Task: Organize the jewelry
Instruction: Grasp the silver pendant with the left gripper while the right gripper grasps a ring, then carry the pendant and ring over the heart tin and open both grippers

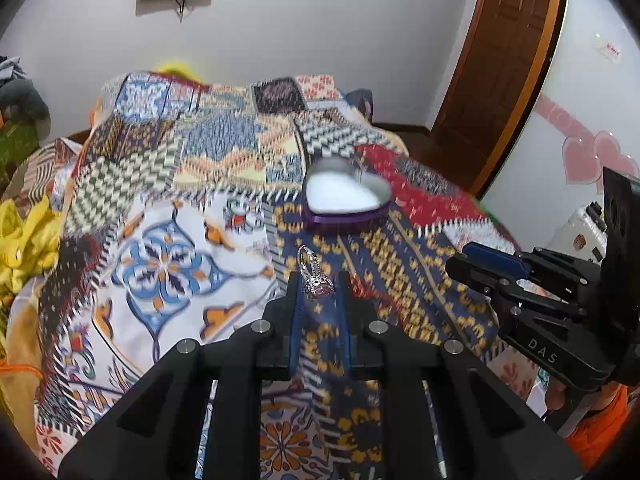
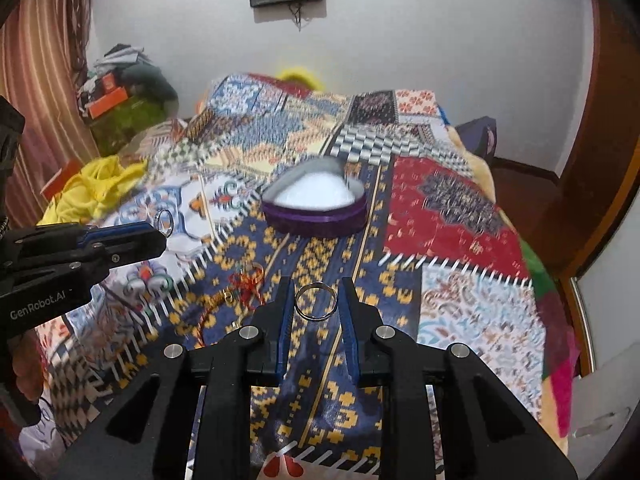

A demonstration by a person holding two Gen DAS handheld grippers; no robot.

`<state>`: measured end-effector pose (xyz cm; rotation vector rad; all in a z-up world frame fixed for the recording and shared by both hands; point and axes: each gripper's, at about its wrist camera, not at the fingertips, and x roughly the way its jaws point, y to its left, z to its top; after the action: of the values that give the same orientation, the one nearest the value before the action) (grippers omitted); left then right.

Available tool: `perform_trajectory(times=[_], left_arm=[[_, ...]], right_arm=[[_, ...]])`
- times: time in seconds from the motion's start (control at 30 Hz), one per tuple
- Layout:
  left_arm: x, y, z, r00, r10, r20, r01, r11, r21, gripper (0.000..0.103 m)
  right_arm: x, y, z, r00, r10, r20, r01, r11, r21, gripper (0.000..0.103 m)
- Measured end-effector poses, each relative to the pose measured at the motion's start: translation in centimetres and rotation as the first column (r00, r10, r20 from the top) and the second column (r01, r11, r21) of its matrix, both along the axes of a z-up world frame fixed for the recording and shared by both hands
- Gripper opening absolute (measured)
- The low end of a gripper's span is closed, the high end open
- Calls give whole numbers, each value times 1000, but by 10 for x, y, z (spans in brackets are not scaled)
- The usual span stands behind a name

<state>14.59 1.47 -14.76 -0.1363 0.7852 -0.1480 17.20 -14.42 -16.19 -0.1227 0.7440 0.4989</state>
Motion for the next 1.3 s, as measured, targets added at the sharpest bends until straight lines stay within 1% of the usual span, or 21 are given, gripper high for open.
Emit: perform_trajectory(times=[0.2, 0.33, 0.5, 0.77, 0.87, 1.0, 1.13, 1.3], left_arm=[[9, -3, 25, 998, -2, 64, 1, 1000, 26, 15], [17, -5, 33, 996, -5, 89, 1, 999, 39, 15], [29, -8, 33, 995, -24, 93, 19, 998, 56, 15], [59, -13, 25, 996, -61, 64, 58, 997, 50, 15], [72, -16, 19, 996, -79, 44, 77, 996, 52, 15], [87, -18, 7, 995, -96, 11, 95, 994, 56, 15], [103, -16, -5, 994, -109, -33, 110, 993, 38, 15], [116, -15, -15, 990, -129, -64, 132, 991, 39, 15]], right_arm=[[3, 0, 23, 999, -13, 49, 11, 999, 48, 20], [7, 1, 33, 997, -18, 81, 12, 998, 67, 20], [18, 4, 40, 994, -26, 111, 17, 996, 88, 20], [39, 8, 37, 993, -27, 116, 16, 995, 98, 20], [50, 10, 33, 995, -22, 102, 12, 995, 101, 20], [66, 14, 23, 997, -10, 72, 3, 996, 88, 20], [78, 15, 13, 999, 8, 32, -11, 997, 81, 20], [94, 17, 1, 999, 37, -20, -35, 997, 66, 20]])
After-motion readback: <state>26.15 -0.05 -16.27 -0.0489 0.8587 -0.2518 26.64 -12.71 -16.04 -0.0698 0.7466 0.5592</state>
